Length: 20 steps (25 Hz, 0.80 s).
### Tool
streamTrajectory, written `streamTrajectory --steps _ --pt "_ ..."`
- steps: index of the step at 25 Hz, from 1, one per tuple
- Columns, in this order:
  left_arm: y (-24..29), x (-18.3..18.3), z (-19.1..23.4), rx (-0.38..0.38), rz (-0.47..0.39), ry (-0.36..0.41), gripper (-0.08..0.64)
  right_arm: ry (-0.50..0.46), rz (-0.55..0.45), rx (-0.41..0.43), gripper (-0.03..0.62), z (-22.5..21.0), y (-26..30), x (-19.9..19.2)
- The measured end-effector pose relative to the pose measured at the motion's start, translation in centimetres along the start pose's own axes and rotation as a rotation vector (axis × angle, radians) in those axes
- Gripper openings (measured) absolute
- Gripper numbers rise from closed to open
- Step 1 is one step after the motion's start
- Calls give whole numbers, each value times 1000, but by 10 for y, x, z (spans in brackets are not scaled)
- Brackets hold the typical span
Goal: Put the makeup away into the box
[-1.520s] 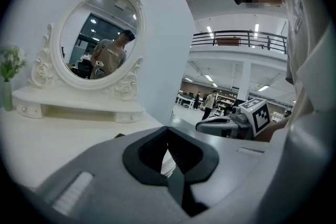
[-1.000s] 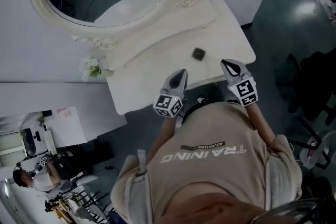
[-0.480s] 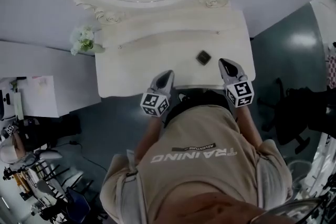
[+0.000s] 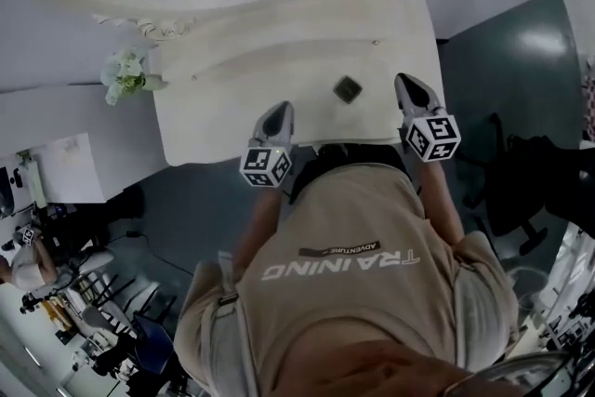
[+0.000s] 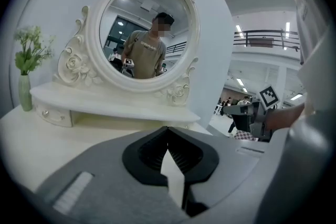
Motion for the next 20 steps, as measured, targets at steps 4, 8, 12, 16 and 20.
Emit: streamTrajectory --steps 4,8,12,16,20 --pt "31 32 -20 8 -26 43 0 -47 73 -18 5 -43 28 -13" --pt "61 35 -37 -20 17 100 0 -45 130 -52 5 -78 69 -46" --pt "81 33 -45 -5 66 113 0 -10 202 -98 5 -95 97 -71" --pt "94 34 -54 14 100 110 0 4 245 -59 6 -96 113 -81" --pt "106 36 -62 34 107 111 0 24 268 -30 31 -103 117 -83"
Point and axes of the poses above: the fingertips, and each gripper's own axes: y forward along the fingers, z to its left, x out of its top, the point moved 4 cm from there along -y, backward along the fingers, and after that the axes turned 12 degrees about x, right-handed, at the moved point
